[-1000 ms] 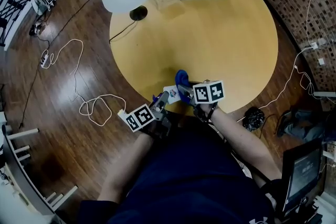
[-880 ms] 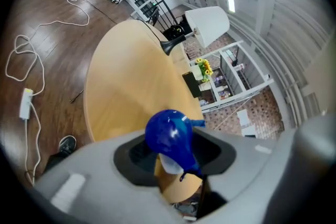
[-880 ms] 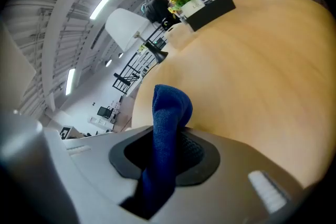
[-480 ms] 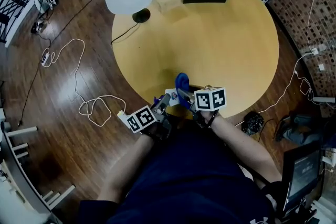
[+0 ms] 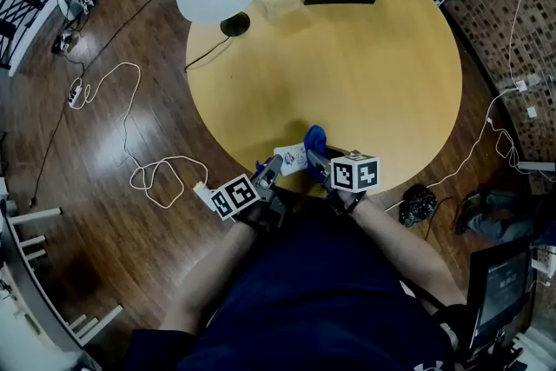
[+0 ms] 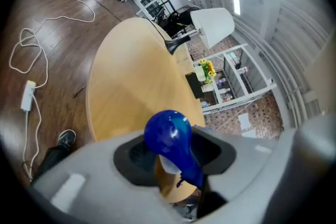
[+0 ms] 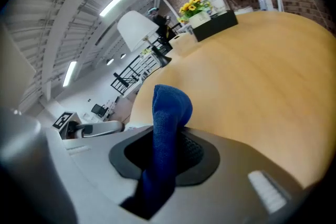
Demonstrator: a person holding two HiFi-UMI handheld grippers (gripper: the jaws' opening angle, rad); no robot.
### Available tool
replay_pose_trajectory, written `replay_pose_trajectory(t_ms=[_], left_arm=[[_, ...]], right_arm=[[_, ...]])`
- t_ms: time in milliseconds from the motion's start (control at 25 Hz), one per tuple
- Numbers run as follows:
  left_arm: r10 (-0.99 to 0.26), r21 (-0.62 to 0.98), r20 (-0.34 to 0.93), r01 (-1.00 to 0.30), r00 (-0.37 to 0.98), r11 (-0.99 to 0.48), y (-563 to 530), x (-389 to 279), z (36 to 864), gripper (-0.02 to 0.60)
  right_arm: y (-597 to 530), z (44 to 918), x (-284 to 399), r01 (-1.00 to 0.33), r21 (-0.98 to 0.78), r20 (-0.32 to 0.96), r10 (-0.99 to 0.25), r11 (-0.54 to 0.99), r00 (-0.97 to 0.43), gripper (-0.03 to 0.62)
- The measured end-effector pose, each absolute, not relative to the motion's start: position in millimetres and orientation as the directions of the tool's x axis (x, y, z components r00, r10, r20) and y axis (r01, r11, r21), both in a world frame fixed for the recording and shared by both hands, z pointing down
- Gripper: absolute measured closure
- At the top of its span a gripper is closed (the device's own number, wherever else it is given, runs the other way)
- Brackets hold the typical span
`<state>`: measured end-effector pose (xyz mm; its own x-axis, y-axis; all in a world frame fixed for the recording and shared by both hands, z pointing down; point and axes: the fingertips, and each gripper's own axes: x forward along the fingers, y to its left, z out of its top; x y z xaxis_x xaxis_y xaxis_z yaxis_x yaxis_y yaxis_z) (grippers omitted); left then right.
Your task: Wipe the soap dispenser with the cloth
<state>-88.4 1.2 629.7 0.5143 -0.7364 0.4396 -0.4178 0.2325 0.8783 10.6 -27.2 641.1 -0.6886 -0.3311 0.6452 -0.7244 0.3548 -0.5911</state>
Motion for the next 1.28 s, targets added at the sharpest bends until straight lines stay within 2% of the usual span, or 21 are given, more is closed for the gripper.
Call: replay_pose_trajectory(t_ms=[160,280,400,560,760,1120,1200,1280], left_arm=[[-0.735,0.878,0.442,-0.416,0.514,0.238,1.3,-89.0,630.1,0.407],[-0.738,0.879,0.443,-0.409,0.509,0.245,0.1,-90.8,632.0,0.407],[-0.742,0.881,0.445,-0.390,0.500,0.266,0.3,-91.0,633.4,0.407],[-0.742,0.885,0.450,-0.358,0.498,0.296,0.9,-88.6,636.1,0.407],[-0.738,0.888,0.448,-0.348,0.504,0.301,2.3,-88.5,638.3,0.405],[-0.735,0.887,0.448,-0.359,0.510,0.292,0.2,-86.8,637.1,0.405],[-0.734,0.887,0.448,-0.358,0.511,0.293,0.1,-86.4,637.3,0.405],[-0.733,0.887,0.449,-0.356,0.511,0.295,0.4,-87.1,636.9,0.405]], right_arm=[[-30.1,645.3,40.0,-0.759,-0.590,0.663,-0.372,0.275,-0.650,0.499],[-22.7,619.7,13.6,-0.695,-0.613,0.581,-0.381,0.376,-0.719,0.499],[2.0,598.9,-31.6,-0.593,-0.620,0.519,-0.299,0.513,-0.801,0.499],[24.6,608.9,-51.6,-0.535,-0.588,0.538,-0.200,0.606,-0.819,0.499],[11.4,622.2,-26.9,-0.602,-0.581,0.565,-0.260,0.547,-0.783,0.500],[-10.0,657.0,48.5,-0.756,-0.561,0.664,-0.362,0.338,-0.654,0.499],[-10.4,650.3,50.5,-0.759,-0.554,0.657,-0.380,0.342,-0.651,0.499],[-7.3,630.2,32.0,-0.721,-0.547,0.615,-0.379,0.426,-0.691,0.499]])
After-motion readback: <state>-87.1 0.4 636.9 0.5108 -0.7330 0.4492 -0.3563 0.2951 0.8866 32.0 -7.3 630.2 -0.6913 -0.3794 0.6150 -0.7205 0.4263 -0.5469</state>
